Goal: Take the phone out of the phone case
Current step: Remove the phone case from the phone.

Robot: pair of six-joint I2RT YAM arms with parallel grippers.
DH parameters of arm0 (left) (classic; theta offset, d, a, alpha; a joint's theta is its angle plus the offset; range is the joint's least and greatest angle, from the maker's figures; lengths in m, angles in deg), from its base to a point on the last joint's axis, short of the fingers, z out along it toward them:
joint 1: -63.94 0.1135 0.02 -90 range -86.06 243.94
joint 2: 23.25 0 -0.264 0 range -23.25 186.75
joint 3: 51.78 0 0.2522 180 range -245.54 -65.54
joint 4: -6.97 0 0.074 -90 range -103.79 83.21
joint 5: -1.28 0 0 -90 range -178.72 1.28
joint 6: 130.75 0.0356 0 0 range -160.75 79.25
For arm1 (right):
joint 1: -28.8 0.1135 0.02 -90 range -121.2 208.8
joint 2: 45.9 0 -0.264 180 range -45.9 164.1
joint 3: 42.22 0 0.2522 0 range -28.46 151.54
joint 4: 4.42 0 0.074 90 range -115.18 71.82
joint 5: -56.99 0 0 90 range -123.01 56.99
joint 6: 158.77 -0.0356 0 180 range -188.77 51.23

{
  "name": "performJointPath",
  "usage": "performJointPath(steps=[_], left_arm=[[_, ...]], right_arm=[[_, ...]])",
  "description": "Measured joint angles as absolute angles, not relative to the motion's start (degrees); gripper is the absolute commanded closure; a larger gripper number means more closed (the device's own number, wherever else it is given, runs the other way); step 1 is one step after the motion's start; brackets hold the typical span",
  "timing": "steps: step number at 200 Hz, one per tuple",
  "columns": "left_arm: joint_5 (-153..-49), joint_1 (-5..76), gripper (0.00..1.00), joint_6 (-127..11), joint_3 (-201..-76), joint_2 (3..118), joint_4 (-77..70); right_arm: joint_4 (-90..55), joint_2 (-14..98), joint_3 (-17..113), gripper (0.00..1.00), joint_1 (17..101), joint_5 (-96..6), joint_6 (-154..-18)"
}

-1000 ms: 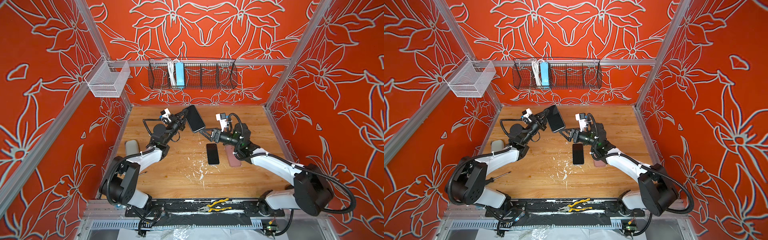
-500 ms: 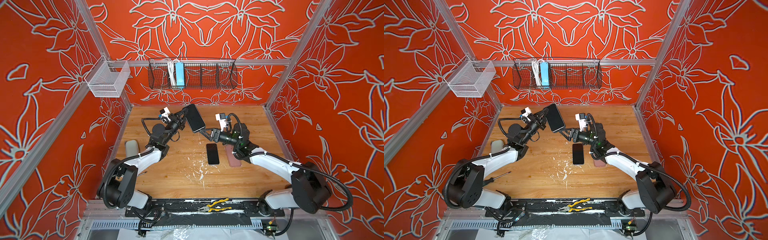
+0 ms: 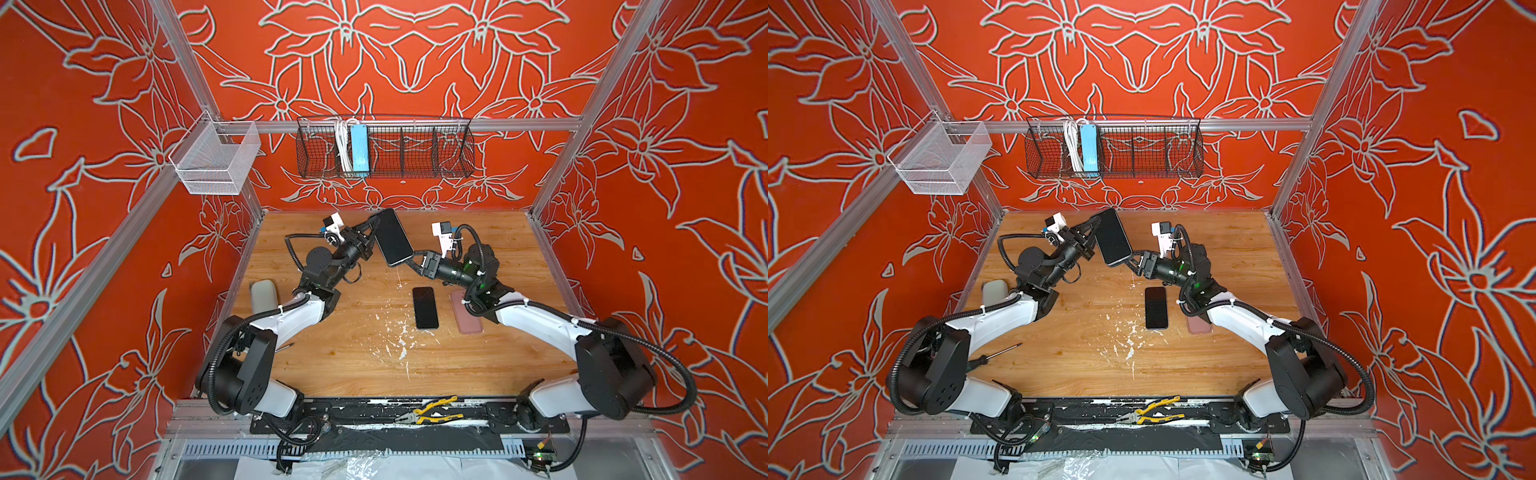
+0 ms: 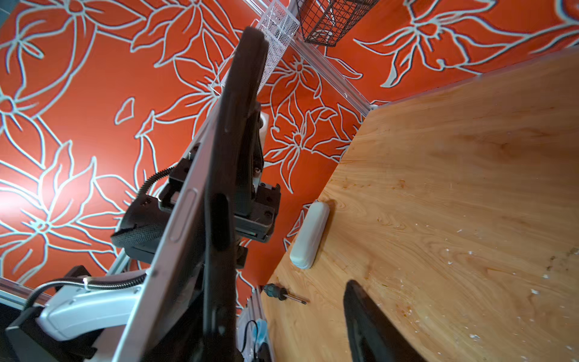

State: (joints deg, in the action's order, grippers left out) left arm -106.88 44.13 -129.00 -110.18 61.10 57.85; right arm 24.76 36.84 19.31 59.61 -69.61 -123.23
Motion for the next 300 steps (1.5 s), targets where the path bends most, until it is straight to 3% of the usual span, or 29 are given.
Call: performJointPath(steps=[155,185,251,300], left_arm=[[-107.86,43.62,1.0,-124.45,-112.48,63.79,58.03],[-107.86,43.62,1.0,-123.93,-112.48,64.16,57.96],[-107.4,43.65,1.0,-122.73,-112.48,64.18,57.63],[-106.79,43.62,0.78,-121.05,-112.48,63.03,55.25]], right_arm=[[32.72,36.14,15.92,0.71,60.42,-65.74,-131.23],[33.79,36.12,15.48,0.91,61.18,-64.54,-132.39],[34.33,36.01,15.38,0.92,61.86,-62.79,-132.58],[33.9,35.94,15.38,0.94,62.14,-62.44,-134.27]])
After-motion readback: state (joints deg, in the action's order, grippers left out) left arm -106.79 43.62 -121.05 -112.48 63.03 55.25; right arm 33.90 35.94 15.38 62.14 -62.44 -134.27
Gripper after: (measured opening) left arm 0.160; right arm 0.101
